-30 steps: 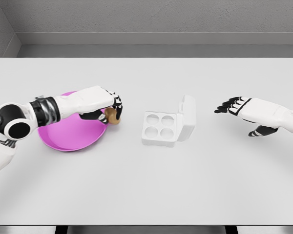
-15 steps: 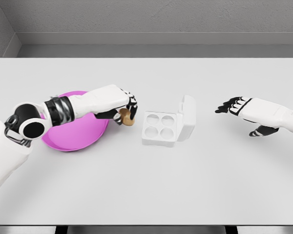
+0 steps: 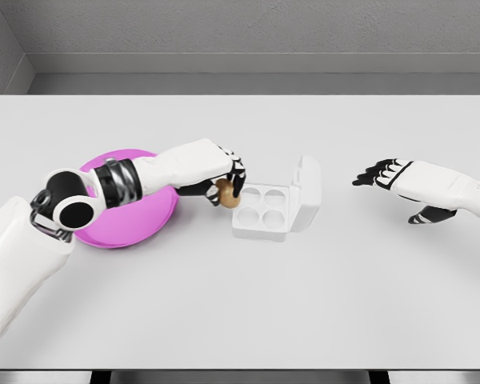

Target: Pack egg into the box and close the box lid

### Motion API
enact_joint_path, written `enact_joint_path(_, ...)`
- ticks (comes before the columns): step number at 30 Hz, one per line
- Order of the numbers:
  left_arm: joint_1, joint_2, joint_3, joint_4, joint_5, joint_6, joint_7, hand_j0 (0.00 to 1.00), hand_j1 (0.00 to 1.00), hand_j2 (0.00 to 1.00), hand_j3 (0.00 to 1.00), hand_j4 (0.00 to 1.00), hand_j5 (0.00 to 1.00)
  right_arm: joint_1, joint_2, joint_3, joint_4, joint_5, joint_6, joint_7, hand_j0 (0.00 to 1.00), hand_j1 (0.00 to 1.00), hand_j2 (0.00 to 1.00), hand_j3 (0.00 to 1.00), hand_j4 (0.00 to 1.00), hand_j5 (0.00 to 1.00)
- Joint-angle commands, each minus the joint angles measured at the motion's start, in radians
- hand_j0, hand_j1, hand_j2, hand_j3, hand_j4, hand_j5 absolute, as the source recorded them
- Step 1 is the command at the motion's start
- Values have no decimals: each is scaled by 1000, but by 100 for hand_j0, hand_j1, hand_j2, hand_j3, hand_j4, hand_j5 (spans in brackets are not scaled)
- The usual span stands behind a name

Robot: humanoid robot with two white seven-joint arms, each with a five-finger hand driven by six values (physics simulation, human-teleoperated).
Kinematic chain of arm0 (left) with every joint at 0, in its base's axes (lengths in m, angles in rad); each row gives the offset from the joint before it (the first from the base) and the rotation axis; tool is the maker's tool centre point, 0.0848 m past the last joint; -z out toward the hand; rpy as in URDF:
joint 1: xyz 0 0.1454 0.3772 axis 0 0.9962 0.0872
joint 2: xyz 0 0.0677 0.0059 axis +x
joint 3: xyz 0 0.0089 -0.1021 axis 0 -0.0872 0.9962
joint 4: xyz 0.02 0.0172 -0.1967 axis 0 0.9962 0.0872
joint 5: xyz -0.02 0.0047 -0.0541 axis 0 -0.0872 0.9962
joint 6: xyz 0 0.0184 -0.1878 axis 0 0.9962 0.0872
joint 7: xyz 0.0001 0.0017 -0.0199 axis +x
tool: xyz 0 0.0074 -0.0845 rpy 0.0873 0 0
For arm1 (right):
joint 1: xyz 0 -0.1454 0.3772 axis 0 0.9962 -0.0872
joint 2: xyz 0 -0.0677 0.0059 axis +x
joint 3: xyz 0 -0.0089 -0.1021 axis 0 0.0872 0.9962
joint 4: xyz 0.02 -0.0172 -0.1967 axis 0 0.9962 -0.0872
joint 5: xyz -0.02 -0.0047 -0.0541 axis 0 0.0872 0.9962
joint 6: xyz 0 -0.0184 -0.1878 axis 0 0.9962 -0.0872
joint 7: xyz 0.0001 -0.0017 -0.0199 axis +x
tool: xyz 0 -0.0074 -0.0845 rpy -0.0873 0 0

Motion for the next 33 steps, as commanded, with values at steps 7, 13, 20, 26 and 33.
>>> enact_joint_path(7,-3,-49,-12,4,-33,1,1,27,27,27,27,27,27,0,-2,0,0,-6,2,0,100,100,100,100,100,100)
enact_joint_path(13,-2,-61,-24,14,-56,7,1,27,27,27,27,27,27,0,-2,0,0,-6,2,0,100,100,100,100,100,100)
enact_joint_path(20,-3,-84,-32,44,-82,9,1,27,27,27,27,27,27,0,-2,0,1,-6,2,0,100,100,100,100,100,100)
enact_joint_path(26,0,-98,-32,61,-99,10,1,27,27,27,27,27,27,0,-2,0,0,-6,2,0,100,100,100,100,100,100)
enact_joint_path(33,-2,-112,-49,69,-99,10,1,28,28,28,28,28,28,0,-2,0,0,-6,2,0,100,100,100,100,100,100)
